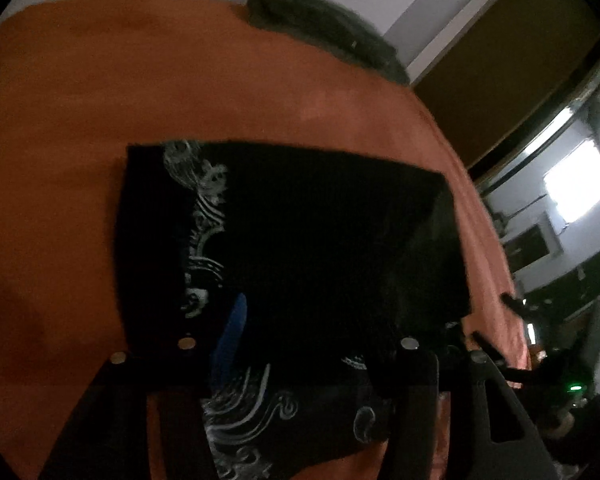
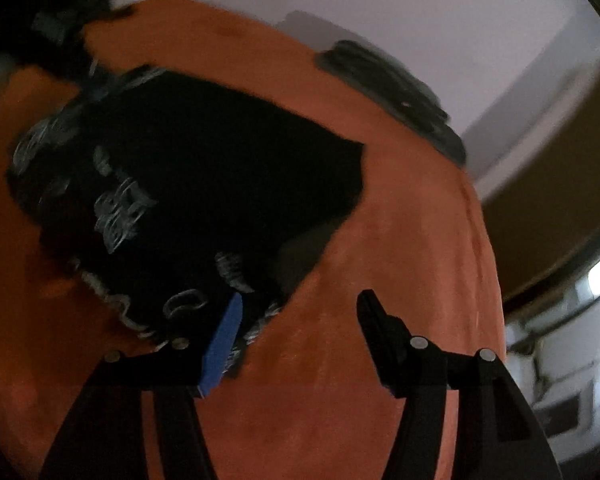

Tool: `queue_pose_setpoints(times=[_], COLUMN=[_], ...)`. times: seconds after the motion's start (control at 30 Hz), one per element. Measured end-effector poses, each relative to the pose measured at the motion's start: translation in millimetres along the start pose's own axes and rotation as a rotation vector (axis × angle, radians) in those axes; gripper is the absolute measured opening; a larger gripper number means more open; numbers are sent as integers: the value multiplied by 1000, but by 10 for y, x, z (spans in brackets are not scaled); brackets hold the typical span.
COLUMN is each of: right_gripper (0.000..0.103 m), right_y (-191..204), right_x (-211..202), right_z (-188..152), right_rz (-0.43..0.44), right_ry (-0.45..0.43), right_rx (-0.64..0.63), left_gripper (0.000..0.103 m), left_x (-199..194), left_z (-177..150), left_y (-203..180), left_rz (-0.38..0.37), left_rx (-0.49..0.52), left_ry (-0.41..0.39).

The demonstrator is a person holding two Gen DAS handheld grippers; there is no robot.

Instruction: Fold clothes

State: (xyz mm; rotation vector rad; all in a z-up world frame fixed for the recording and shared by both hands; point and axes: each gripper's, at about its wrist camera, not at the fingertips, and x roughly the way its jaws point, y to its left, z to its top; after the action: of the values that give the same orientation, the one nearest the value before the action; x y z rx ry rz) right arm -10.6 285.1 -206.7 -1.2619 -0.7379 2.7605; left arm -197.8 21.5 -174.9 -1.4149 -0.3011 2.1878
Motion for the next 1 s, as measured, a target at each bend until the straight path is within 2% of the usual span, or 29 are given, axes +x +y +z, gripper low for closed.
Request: queue_pose_setpoints(times=[0.13, 0.2, 0.23, 0.27, 0.3, 0.33, 0.37, 0.43, 0.53, 0.6, 0.67, 0.7, 0.73, 0.83, 0.87, 1.0], right_gripper=[59, 59, 51, 26, 13, 2, 2, 2, 2, 2, 2, 2, 2, 2, 2, 2], right_y=[61, 124, 138, 110, 82, 15, -53, -173, -158, -113, -98, -94, -90, -85, -100, -140], right_x=[37, 170, 225, 285, 345, 363, 380, 365, 366, 327, 251, 226, 201, 264, 284, 336], right_z=[53, 67, 66, 69, 72, 68, 64, 24, -32, -23, 20, 35, 51, 60, 42, -46], right_rz=[24, 5, -2, -18, -34, -38, -43, -58, -32, -21, -22, -23, -25, -33, -33, -30], right_ry=[-25, -14, -8, -4, 1, 8, 16, 11, 12, -8, -41, -51, -61, -57, -46, -7], right_rx=[16, -20, -35, -37, -38, -18, 2, 29, 12, -2, 0, 1, 1, -21, -14, 14], left_gripper=[54, 54, 54, 46, 36, 13, 5, 5, 5, 11, 28, 29, 28, 1, 1, 1], left_x=[42, 22, 29, 19, 26, 46, 71, 121, 145, 147, 143, 139, 127, 103, 82, -132], left_z=[25, 28, 18, 8, -11, -20, -29, -51, -75, -78, -69, -55, -44, -50, -59, -137], left_y=[90, 90, 90, 103, 117, 122, 134, 164, 277, 364, 431, 426, 401, 229, 193, 269], left_rz=[11, 30, 41, 45, 39, 34, 27, 12, -30, -76, -135, -140, -126, -56, -40, -52], left_rx=[-76, -71, -64, -60, -55, -48, -49, -56, -148, -221, -276, -273, -255, -142, -122, -174], left_ry=[-2, -4, -4, -4, 0, 10, 20, 36, 42, 51, 62, 61, 52, 19, 10, -29])
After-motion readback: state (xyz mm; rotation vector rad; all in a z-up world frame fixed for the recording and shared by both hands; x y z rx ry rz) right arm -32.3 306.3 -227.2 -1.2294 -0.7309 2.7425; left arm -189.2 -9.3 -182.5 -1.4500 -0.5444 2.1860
